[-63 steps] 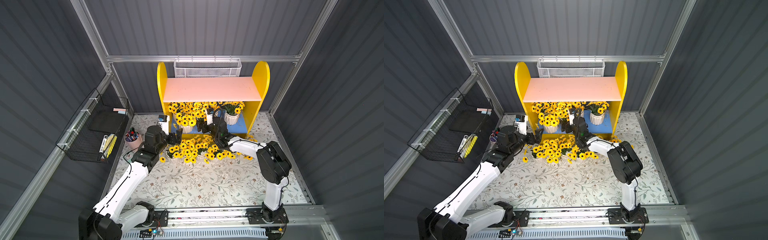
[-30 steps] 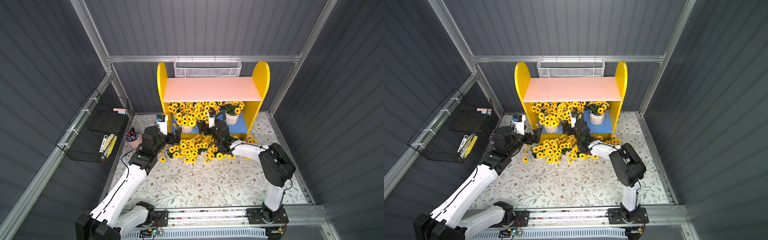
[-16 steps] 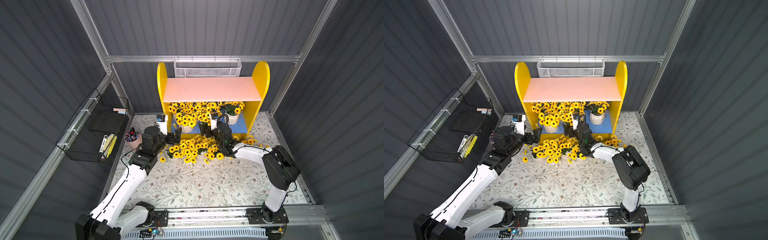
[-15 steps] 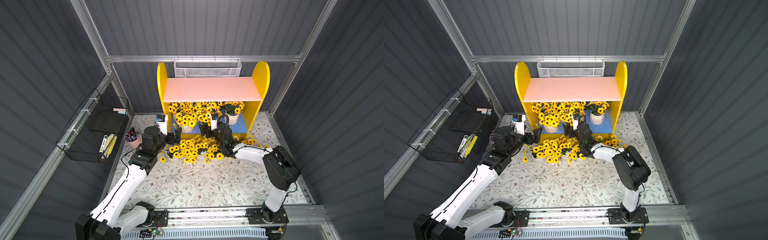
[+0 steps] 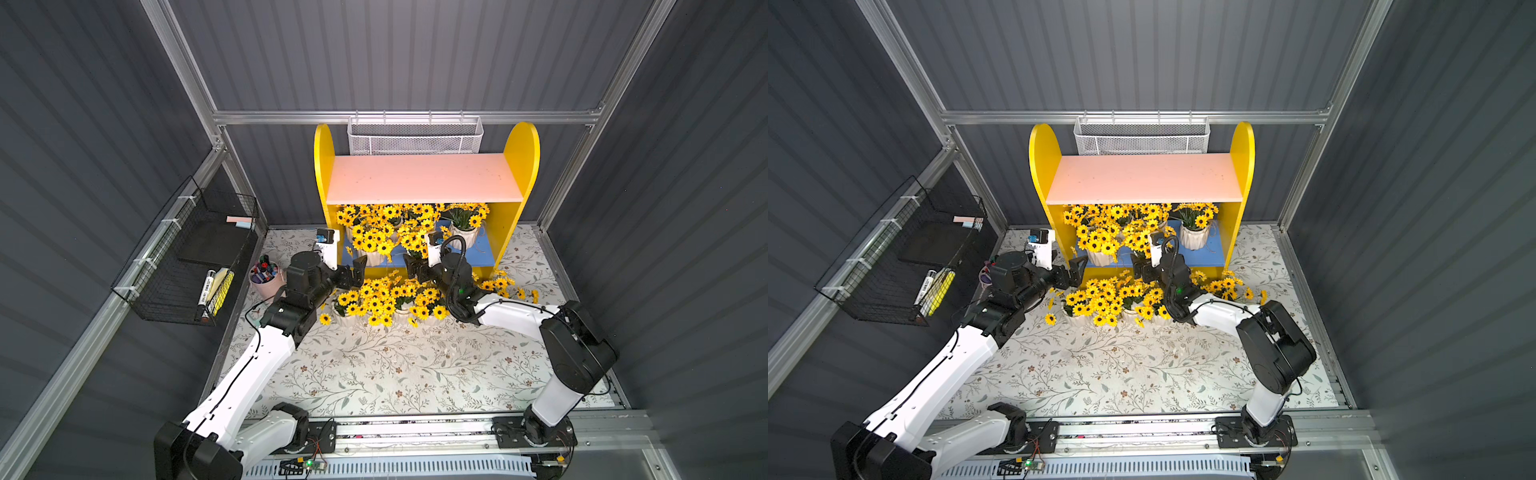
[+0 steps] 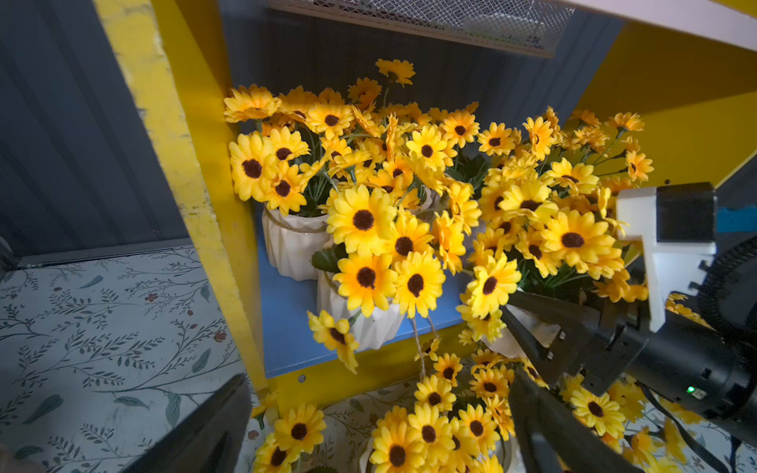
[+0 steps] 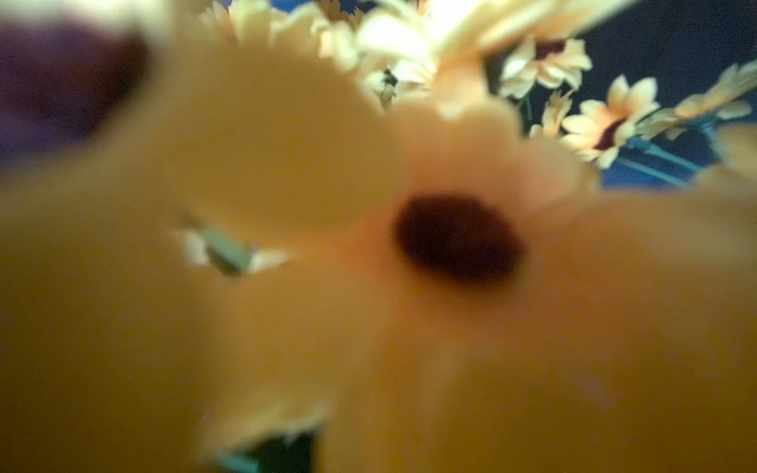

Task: Take the sunflower pots off the shelves
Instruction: Pick up the sunflower pot from the shelf.

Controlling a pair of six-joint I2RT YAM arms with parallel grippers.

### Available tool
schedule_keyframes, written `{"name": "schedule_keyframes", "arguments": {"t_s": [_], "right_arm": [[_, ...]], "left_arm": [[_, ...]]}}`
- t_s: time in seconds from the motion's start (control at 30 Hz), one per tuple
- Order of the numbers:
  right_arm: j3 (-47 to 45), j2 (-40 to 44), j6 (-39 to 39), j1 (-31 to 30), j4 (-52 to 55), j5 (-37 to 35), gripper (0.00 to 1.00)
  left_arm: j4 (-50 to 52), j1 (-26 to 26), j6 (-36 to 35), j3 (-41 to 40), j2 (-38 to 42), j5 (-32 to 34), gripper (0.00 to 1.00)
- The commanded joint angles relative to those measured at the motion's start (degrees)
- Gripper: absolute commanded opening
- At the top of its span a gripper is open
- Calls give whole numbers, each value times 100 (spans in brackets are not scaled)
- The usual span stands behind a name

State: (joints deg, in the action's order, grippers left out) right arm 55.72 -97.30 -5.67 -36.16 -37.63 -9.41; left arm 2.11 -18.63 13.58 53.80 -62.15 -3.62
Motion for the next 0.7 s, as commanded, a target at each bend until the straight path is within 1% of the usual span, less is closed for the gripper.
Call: {"name": "schedule_keyframes", "arguments": {"t_s": [0.0, 0.13, 0.33, 0.53, 0.67], "right_arm": [[-13, 302, 128, -16, -518, 22, 25], [-120, 459, 159, -23, -517, 62, 25], [-273, 702, 235, -25, -502, -74, 25], [-307, 930, 193, -36, -302, 163, 24], [-399, 1136, 233, -124, -178, 194, 23]], "left_arm": [[-158, 9, -32, 93, -47, -113, 99], [-176, 9, -36, 89, -79, -155, 99], [-189, 10, -38, 102, -117, -228, 99], [-192, 9, -40, 99, -129, -262, 100], [-190, 9, -36, 101, -139, -265, 99]]}}
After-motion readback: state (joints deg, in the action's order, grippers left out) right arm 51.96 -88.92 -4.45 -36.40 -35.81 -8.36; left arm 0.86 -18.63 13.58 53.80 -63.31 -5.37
